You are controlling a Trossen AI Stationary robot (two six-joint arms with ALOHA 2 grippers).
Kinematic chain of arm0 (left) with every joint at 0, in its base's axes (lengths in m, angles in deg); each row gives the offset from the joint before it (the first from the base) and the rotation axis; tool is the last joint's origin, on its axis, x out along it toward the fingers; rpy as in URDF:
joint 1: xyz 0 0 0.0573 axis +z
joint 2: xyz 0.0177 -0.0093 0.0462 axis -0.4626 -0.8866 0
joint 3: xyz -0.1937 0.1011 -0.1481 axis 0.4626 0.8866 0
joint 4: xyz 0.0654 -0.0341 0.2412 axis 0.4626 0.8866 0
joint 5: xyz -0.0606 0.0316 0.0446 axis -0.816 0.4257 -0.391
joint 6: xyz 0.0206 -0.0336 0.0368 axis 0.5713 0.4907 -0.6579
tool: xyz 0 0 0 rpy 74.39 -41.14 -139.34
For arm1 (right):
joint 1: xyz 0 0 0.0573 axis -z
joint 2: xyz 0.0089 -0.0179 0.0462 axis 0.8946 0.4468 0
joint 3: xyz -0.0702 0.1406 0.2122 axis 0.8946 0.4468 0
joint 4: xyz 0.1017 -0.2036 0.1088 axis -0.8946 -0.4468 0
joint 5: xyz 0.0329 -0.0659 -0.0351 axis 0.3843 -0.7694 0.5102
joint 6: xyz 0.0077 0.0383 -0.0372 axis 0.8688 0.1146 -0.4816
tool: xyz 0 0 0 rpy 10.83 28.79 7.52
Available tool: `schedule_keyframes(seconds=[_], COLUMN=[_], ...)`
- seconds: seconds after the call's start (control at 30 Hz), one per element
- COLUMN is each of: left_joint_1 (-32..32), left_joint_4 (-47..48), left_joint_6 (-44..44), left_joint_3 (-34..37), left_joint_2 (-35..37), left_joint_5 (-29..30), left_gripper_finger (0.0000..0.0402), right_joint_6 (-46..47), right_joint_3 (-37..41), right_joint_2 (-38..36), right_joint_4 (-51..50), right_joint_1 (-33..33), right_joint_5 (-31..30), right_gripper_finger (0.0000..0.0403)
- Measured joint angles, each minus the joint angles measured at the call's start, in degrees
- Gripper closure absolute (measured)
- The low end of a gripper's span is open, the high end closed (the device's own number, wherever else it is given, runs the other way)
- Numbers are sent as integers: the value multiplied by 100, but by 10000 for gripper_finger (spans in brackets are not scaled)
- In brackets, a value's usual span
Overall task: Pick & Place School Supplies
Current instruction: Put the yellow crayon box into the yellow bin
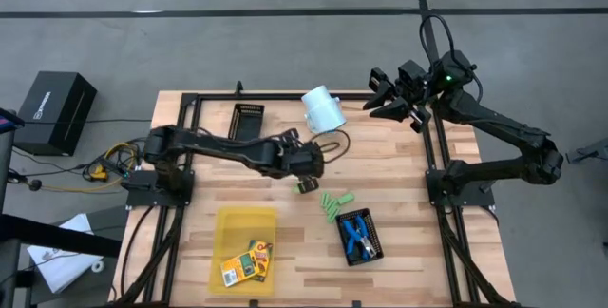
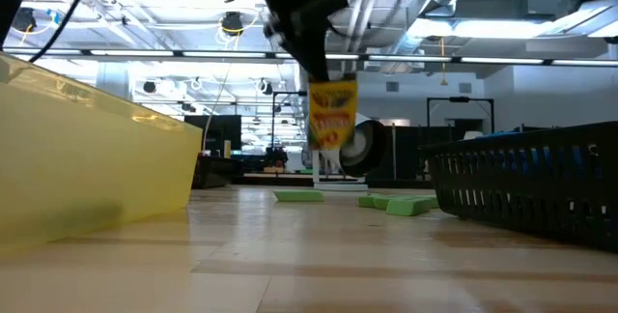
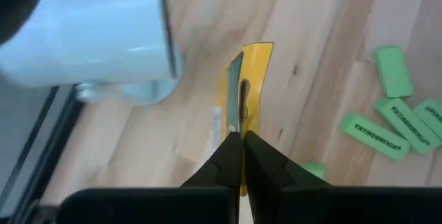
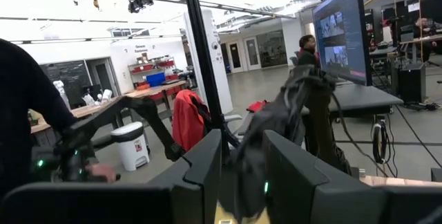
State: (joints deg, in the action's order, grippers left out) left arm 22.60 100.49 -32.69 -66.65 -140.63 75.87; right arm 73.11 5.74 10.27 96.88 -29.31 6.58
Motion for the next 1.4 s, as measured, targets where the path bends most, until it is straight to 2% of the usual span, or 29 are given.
schedule_keyframes(seconds=[0.23, 0.53, 1.03, 1.2, 1.4], left_joint_1=[-161, -1035, -2758, -3060, -3220], left_joint_4=[1049, 2143, 2619, 2784, 2568], left_joint_6=[894, 2357, 5511, 6024, 6173], left_joint_3=[-4, -4, -4, 116, 835], left_joint_2=[739, 1078, 1078, 1084, 1084], left_joint_5=[-9, -808, -1658, -1761, -2347], left_gripper_finger=[401, 401, 401, 401, 401], right_joint_6=[44, 321, 350, 350, 352], right_joint_3=[0, 0, 0, 0, 0], right_joint_2=[0, 0, 0, 0, 0], right_joint_4=[0, 0, 0, -2, -4], right_joint_1=[0, 0, 0, 0, 0], right_joint_5=[0, 21, 42, 42, 42], right_gripper_finger=[303, 303, 303, 303, 303])
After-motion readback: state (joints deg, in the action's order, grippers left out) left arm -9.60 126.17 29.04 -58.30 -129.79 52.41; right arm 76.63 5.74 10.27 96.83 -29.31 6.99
